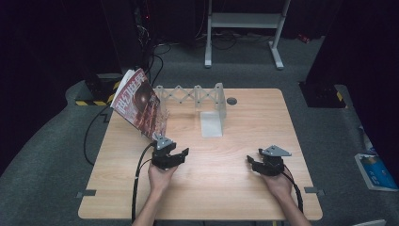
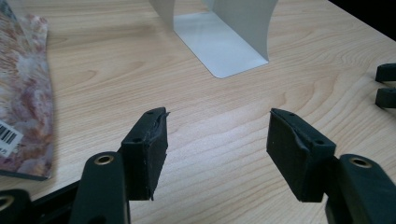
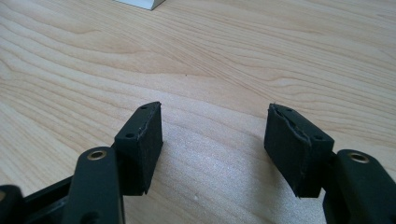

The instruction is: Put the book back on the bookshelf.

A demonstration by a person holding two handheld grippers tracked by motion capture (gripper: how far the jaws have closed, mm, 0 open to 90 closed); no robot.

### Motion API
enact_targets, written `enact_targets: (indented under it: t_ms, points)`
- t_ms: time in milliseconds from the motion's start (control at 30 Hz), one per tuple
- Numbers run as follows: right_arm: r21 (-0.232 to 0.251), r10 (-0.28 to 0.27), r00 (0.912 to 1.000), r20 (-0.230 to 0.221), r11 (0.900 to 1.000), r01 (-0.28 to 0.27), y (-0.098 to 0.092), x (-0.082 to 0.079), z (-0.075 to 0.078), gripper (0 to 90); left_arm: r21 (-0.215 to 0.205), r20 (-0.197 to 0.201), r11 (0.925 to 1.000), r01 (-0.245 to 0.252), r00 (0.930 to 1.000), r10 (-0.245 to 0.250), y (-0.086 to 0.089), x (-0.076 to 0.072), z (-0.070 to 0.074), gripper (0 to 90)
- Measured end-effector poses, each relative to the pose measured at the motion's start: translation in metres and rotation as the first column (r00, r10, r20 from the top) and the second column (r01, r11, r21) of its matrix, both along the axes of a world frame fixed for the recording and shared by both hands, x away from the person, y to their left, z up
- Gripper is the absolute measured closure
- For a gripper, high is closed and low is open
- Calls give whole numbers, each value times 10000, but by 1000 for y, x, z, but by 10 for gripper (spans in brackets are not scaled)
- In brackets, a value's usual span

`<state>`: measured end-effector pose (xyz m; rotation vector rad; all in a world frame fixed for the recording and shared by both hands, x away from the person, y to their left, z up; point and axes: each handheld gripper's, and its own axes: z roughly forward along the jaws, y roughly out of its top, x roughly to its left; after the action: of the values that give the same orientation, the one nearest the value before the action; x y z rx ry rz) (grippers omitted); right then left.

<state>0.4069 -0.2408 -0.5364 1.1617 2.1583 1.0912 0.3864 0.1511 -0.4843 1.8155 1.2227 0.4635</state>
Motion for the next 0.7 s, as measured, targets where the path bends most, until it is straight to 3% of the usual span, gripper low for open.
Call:
enact_targets:
  t_ms: [700]
  points:
    - [3, 5, 10000, -1, 10000, -5, 0, 0, 0, 372, 40, -364, 9998, 170, 9992, -168, -18, 11, -21, 391]
